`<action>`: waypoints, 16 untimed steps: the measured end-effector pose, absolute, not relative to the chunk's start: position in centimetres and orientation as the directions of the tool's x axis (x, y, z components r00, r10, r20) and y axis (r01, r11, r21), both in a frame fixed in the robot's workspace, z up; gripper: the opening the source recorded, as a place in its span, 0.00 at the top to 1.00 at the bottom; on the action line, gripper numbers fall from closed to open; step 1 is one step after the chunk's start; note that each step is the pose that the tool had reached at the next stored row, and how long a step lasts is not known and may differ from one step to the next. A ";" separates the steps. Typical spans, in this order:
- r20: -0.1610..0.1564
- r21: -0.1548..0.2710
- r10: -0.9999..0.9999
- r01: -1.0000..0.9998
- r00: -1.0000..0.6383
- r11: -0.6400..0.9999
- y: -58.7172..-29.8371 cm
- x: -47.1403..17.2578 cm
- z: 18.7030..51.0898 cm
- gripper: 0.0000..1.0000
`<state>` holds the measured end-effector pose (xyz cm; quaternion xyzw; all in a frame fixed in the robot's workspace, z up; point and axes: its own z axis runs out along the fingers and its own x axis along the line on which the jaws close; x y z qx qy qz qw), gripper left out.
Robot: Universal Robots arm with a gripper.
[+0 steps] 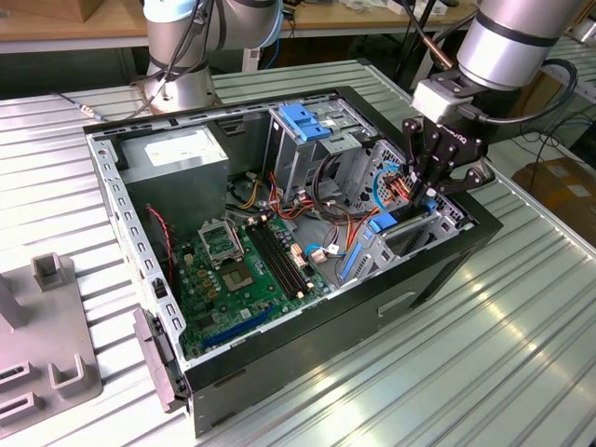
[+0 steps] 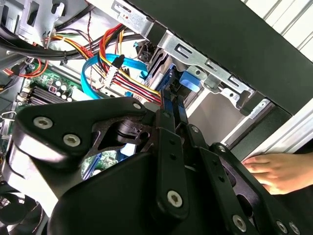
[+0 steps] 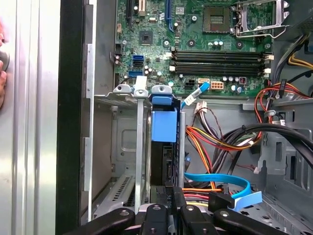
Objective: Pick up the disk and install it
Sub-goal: 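Insert the first disk wire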
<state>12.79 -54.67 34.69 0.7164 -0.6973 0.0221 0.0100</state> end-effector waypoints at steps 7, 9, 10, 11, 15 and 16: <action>0.046 -0.019 -0.999 -0.999 0.026 -0.027 -54.6 12.8 34.7 0.84; 0.046 -0.019 -0.999 -0.999 0.026 -0.027 -54.5 12.8 34.7 0.84; 0.046 -0.019 -0.999 -0.999 0.025 -0.026 -54.5 12.8 34.7 0.84; 0.046 -0.019 -0.999 -1.000 0.023 -0.024 -54.5 12.8 34.7 0.84; 0.046 -0.019 -0.999 -1.000 0.021 -0.022 -54.6 12.8 34.7 0.84; 0.046 -0.019 -0.999 -1.000 0.021 -0.022 -54.6 12.8 34.7 0.84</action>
